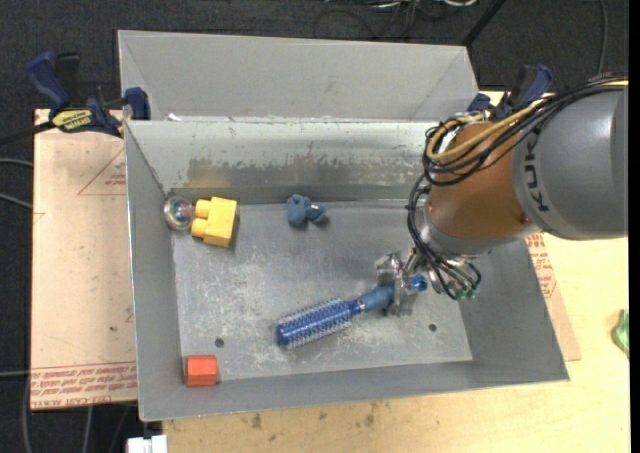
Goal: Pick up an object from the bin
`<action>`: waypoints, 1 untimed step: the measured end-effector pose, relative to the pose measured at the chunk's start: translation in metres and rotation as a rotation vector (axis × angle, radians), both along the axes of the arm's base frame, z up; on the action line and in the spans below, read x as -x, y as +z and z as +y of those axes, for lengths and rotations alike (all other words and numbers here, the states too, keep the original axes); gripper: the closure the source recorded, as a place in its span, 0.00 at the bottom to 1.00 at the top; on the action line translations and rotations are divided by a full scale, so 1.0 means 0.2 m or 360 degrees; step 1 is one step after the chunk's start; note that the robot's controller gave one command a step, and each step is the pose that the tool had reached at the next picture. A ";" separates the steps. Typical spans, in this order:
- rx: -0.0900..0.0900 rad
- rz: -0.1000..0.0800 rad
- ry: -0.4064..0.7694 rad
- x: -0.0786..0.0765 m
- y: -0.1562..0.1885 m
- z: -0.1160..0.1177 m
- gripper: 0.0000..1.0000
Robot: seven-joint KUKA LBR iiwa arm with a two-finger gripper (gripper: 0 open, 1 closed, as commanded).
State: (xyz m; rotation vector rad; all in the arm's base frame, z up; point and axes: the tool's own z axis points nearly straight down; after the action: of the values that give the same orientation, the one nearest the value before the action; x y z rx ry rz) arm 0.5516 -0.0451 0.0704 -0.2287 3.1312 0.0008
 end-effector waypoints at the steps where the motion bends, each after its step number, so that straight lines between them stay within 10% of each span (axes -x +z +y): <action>1: 0.0002 -0.0014 0.0083 -0.05 0.60 -0.02 1.00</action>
Offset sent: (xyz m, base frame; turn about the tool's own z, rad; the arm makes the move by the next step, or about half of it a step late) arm 0.0068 -0.0044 0.1165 -0.0536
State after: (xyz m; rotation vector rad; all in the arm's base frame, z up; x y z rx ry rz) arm 0.5610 -0.0490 0.1908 -0.3090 3.1157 -0.0020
